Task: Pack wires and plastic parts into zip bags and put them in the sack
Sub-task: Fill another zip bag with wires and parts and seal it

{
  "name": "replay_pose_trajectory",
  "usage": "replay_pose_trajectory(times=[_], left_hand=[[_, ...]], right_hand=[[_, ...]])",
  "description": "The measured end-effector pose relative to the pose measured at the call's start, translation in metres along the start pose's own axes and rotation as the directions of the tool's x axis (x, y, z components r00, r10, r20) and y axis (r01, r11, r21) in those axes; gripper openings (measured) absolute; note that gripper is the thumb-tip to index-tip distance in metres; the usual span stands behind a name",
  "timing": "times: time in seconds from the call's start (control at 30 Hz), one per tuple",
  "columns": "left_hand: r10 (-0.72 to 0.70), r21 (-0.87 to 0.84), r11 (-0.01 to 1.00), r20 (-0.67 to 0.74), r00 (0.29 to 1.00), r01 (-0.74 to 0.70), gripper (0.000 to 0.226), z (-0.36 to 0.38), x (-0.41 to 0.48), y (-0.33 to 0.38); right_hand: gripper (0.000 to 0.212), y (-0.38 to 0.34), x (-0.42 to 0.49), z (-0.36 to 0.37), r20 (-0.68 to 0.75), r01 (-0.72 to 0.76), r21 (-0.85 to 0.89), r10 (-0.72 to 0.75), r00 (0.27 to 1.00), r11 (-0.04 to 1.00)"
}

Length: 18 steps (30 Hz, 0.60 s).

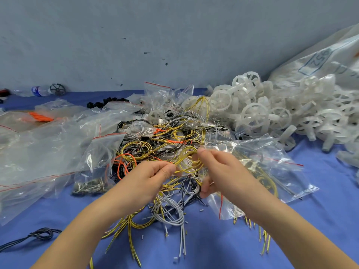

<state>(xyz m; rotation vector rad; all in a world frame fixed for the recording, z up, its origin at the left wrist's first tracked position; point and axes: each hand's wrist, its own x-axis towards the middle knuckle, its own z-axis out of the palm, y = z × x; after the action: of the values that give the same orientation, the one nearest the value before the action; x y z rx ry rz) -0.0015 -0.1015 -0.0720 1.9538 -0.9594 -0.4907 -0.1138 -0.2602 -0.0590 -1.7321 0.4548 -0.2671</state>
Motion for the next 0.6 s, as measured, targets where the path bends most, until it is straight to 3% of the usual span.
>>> replay_pose_trajectory(times=[0.03,0.1,0.13,0.2,0.3,0.43,0.53,0.6], left_hand=[[-0.014,0.013,1.0,-0.015,1.0,0.014,0.027,-0.002,0.001,-0.002],[-0.021,0.053,0.998,-0.033,0.999,0.023,0.027,-0.003,0.001,-0.005],[-0.013,0.082,0.997,-0.039,0.999,0.016,0.028,-0.001,0.002,-0.006],[0.026,0.189,0.982,-0.043,0.999,-0.018,0.033,0.003,0.002,-0.008],[0.071,0.309,0.949,-0.023,0.997,-0.06,0.038,0.012,0.002,-0.008],[0.095,0.31,0.946,0.018,0.995,-0.096,0.042,0.022,0.005,-0.003],[0.143,0.24,0.958,0.081,0.986,-0.159,0.04,0.038,0.006,0.006],[0.11,0.134,0.983,0.096,0.989,-0.122,0.039,0.05,0.01,0.011]], right_hand=[[0.027,0.004,-0.003,-0.002,-0.078,0.09,-0.166,-0.104,0.992,0.982],[0.025,0.011,-0.007,-0.007,-0.229,0.238,-0.495,-0.389,0.892,0.836],[0.027,0.013,-0.009,-0.009,-0.244,0.236,-0.644,-0.488,0.838,0.728],[0.035,0.019,-0.013,-0.01,-0.217,0.129,-0.807,-0.493,0.842,0.576],[0.034,0.033,-0.014,-0.012,-0.178,0.057,-0.823,-0.353,0.919,0.564],[0.015,0.034,-0.014,-0.012,-0.222,0.102,-0.771,-0.416,0.882,0.629],[0.019,0.029,-0.017,-0.005,-0.218,0.112,-0.799,-0.459,0.861,0.591],[0.026,0.028,-0.019,-0.001,-0.194,0.116,-0.801,-0.438,0.878,0.588]])
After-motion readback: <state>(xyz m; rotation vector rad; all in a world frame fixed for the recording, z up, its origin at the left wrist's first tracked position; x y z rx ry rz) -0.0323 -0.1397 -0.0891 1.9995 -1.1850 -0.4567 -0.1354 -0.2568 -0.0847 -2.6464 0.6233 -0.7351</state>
